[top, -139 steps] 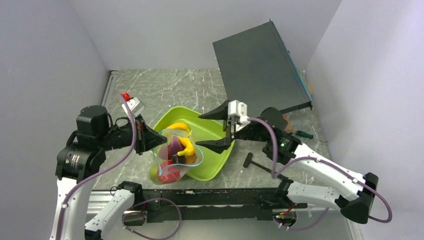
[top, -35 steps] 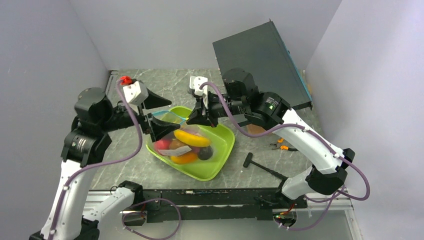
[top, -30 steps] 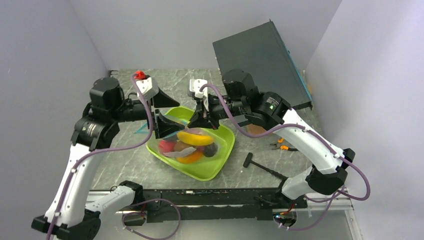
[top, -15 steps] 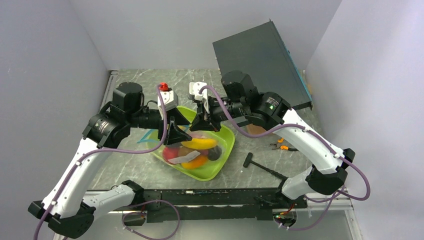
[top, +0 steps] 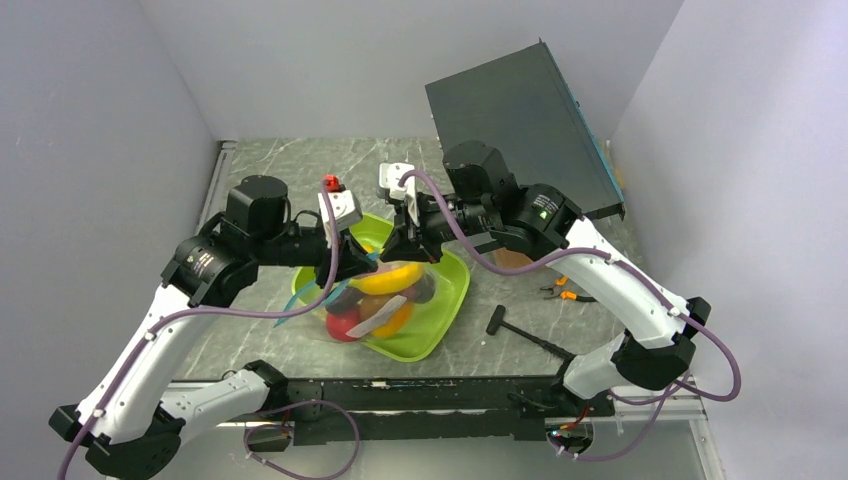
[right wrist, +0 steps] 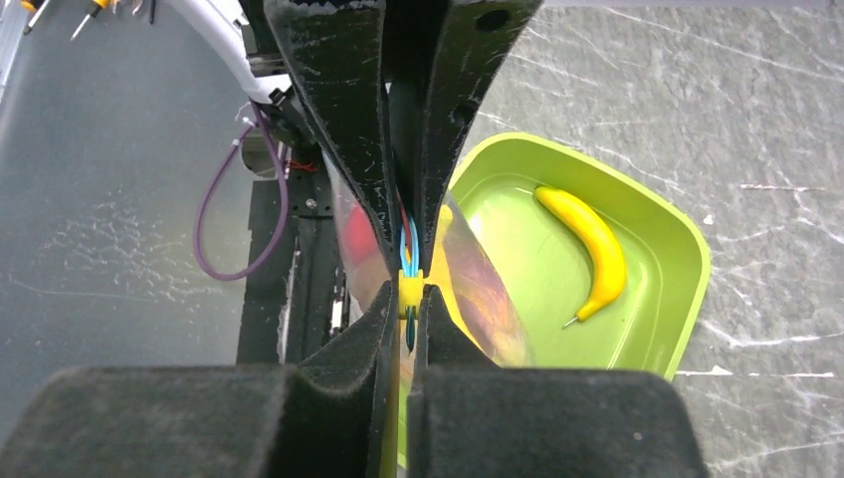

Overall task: Place the food in the zip-top bag and seal the zipper
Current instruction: Adjust the zipper food storage bag at the center of the board, then zip the zipper food storage bag.

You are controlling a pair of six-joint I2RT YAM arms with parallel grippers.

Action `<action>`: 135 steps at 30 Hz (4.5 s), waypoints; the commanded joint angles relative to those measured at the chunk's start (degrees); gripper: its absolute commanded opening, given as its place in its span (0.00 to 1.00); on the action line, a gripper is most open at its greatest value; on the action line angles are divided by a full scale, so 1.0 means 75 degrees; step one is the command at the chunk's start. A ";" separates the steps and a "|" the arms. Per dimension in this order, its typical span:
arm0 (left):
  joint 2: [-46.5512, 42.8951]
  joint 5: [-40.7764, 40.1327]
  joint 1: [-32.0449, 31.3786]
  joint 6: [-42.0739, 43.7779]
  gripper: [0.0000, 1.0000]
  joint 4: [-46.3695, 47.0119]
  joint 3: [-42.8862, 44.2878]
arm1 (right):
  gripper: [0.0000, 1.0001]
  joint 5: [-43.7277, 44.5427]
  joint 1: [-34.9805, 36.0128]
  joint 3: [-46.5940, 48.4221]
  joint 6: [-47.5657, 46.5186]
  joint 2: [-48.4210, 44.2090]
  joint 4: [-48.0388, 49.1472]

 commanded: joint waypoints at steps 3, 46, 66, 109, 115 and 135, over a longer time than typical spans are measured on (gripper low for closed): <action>-0.0183 -0.0186 -0.0100 0.0034 0.00 -0.0010 -0.0040 | 0.54 0.0385 0.0006 -0.0326 0.0417 -0.0422 0.1211; -0.1042 0.0715 -0.0095 -0.0476 0.00 0.0745 -0.0185 | 0.00 -0.2561 -0.0358 -0.2488 0.1073 -0.0847 0.3732; -0.0121 0.0108 -0.0095 -0.0705 0.37 0.0796 0.1061 | 0.00 -0.1512 -0.0534 -0.2670 0.1961 -0.1074 0.4316; -0.0054 0.0374 -0.0099 -0.0286 0.00 0.0278 0.0241 | 0.00 -0.0635 -0.0540 -0.3571 0.2576 -0.1834 0.5708; -0.0399 0.0204 -0.0095 -0.0285 0.00 0.0279 -0.0056 | 0.00 -0.0309 -0.0551 -0.4211 0.3029 -0.2154 0.6653; -0.0888 -0.0483 -0.0101 -0.0842 0.27 0.0863 -0.0382 | 0.00 -0.0737 -0.0535 -0.4456 0.3473 -0.2203 0.7330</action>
